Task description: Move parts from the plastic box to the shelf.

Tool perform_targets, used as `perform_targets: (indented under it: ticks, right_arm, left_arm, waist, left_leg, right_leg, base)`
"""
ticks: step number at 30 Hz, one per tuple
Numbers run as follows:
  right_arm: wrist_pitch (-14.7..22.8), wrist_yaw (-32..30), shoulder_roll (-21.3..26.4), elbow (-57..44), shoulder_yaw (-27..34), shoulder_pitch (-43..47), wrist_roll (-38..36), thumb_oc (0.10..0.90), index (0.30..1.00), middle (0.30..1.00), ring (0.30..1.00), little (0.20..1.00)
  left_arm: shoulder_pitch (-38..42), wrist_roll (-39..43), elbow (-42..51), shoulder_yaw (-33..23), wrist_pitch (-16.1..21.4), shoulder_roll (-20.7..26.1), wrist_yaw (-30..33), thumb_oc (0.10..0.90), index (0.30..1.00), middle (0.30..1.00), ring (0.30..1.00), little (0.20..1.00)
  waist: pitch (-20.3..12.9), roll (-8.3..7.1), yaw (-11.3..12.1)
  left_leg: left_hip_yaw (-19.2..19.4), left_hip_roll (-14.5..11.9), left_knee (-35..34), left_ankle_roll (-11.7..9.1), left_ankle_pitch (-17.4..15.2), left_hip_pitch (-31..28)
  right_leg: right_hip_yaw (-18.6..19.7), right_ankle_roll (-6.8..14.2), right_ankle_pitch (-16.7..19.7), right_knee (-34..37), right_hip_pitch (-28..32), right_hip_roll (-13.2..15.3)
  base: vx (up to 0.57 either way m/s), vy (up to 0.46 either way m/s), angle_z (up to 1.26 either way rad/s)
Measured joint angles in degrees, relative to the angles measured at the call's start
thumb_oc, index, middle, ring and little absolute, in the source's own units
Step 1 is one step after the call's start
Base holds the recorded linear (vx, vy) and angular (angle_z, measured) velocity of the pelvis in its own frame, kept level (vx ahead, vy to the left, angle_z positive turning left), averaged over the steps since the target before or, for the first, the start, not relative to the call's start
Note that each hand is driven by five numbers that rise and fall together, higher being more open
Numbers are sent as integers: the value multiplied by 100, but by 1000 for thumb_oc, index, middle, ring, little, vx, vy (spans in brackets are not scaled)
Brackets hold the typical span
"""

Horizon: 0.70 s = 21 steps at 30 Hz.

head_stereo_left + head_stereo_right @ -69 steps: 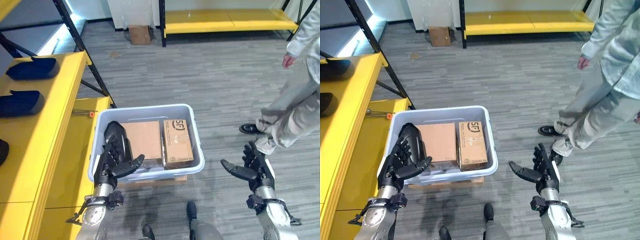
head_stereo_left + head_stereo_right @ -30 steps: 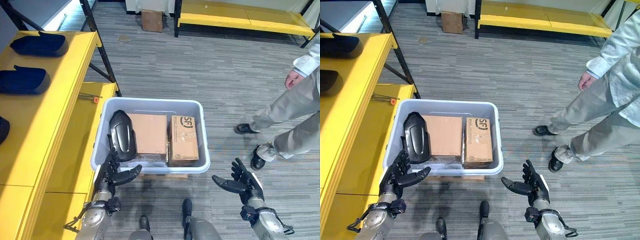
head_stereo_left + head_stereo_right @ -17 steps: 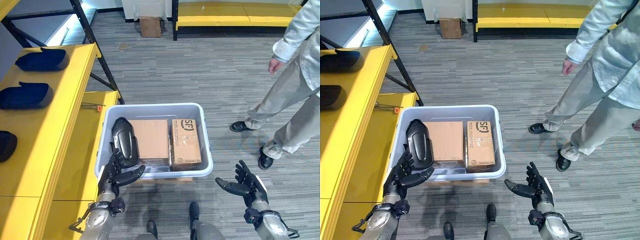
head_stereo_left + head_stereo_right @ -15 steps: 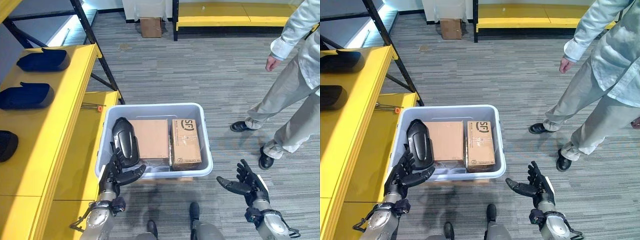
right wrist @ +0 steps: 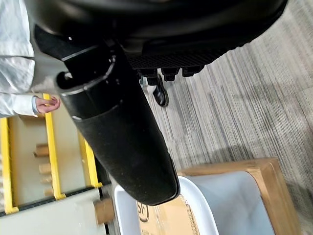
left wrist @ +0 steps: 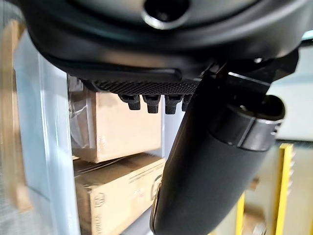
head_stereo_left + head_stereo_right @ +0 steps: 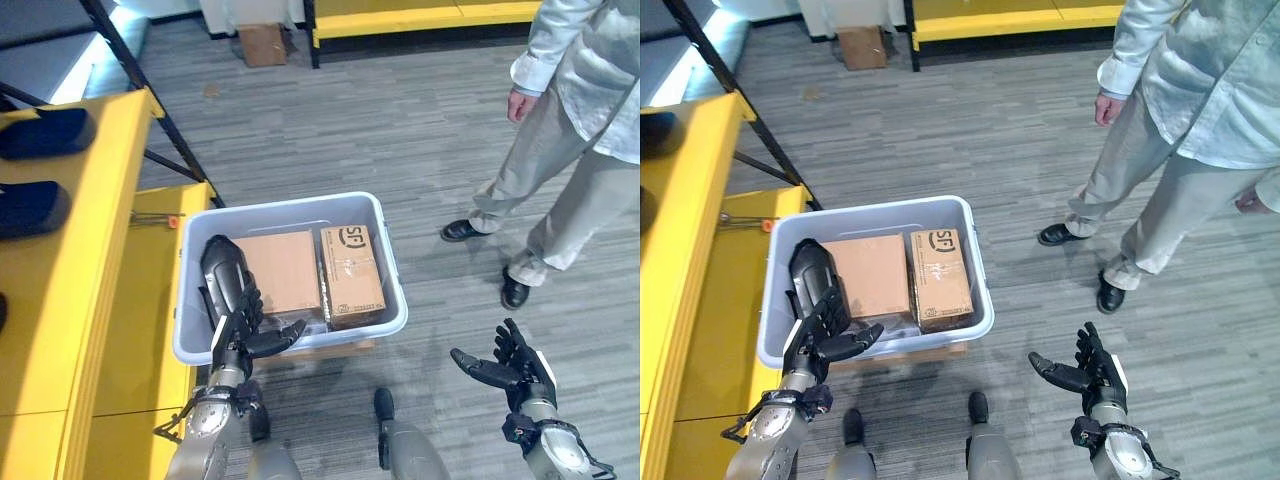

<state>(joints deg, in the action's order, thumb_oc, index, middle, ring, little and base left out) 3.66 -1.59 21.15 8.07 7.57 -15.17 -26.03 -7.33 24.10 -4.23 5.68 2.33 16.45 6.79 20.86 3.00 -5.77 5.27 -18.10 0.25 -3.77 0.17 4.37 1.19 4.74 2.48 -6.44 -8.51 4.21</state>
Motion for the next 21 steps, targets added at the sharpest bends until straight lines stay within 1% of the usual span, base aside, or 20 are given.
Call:
perform_targets:
  ticks: [1,2,3,4,5,6,7,9,13,15,19,21]
  right_arm:
    - [3,-19,-200,-54,-60,-23,-10,900,1000,1000,1000,1000]
    - [2,-4,-272,-68,-96,-123,-10,900,1000,1000,1000,1000]
    - [-3,-4,-267,-67,-180,-186,-10,900,1000,1000,1000,1000]
    - [-9,4,-344,-64,-215,-226,-7,900,1000,1000,1000,1000]
    - [-18,22,-390,-94,-232,-178,1,900,1000,1000,1000,1000]
    - [-10,30,-397,-117,-209,-111,5,900,1000,1000,1000,1000]
    - [-8,20,-378,-114,-216,-54,5,900,1000,1000,1000,1000]
    - [-10,-38,-368,-115,-216,2,12,900,1000,1000,1000,1000]
    - [-11,-33,-335,-196,-233,135,131,900,1000,1000,1000,1000]
    - [-11,-48,-239,-254,-223,208,177,900,1000,1000,1000,1000]
    - [-6,-113,294,-568,-154,307,614,900,1000,1000,1000,1000]
    - [-26,-154,697,-734,-143,402,896,900,1000,1000,1000,1000]
  left_arm:
    - [9,3,-5,-39,-1,83,17,900,1000,1000,1000,1000]
    - [-11,2,6,-39,0,125,15,900,1000,1000,1000,1000]
    - [-49,2,61,-52,1,160,20,900,1000,1000,1000,1000]
    - [-114,3,83,-73,2,247,12,900,1000,1000,1000,1000]
    - [-217,3,107,-186,8,310,20,900,1000,1000,1000,1000]
    - [-243,6,144,-269,9,309,49,900,1000,1000,1000,1000]
    - [-248,12,148,-297,21,296,63,900,1000,1000,1000,1000]
    - [-163,30,191,-302,21,304,136,900,1000,1000,1000,1000]
    - [4,30,295,-310,52,309,166,900,1000,1000,1000,1000]
    - [29,29,355,-308,65,306,165,900,1000,1000,1000,1000]
    - [0,29,530,-307,65,281,160,900,1000,1000,1000,1000]
    - [-12,28,632,-351,63,297,161,900,1000,1000,1000,1000]
  waist:
    - [40,-20,76]
    - [19,-85,67]
    - [3,-115,55]
    - [-4,-129,53]
    - [-25,-77,59]
    - [-13,-86,23]
    - [-14,-88,58]
    - [-21,-116,34]
    - [-18,-137,136]
    - [-19,-136,111]
    - [-20,-168,168]
    - [-13,-198,204]
  left_leg:
    - [283,75,24,-92,180,-1]
    - [325,163,-21,-159,241,-54]
    - [373,243,-103,-228,358,-109]
    - [472,369,-100,-304,420,-165]
    - [569,470,-49,-314,402,-138]
    - [679,563,-31,-341,385,-119]
    - [692,603,-4,-350,387,-100]
    - [721,729,17,-345,335,-66]
    - [765,741,41,-327,272,-13]
    - [733,728,47,-326,270,56]
    - [615,710,71,-332,274,224]
    - [504,714,95,-347,284,326]
  right_leg:
    - [106,87,-212,-220,-145,97]
    - [106,83,-297,-293,-158,201]
    - [112,80,-317,-406,-208,290]
    - [151,280,-306,-307,-145,472]
    - [268,374,-197,9,-72,592]
    - [276,451,-48,199,1,660]
    - [236,495,38,272,24,726]
    - [236,588,227,702,202,866]
    - [157,603,329,1044,335,895]
    - [110,599,346,1110,336,881]
    - [-55,599,358,1132,314,852]
    - [-188,600,357,1133,304,871]
  base:
    - [144,336,-46]
    - [182,326,-25]
    - [253,433,17]
    - [227,470,-3]
    - [187,457,-11]
    - [78,254,-20]
    - [47,149,-7]
    - [66,212,2]
    - [36,132,0]
    - [23,33,11]
    - [26,12,19]
    - [21,-4,28]
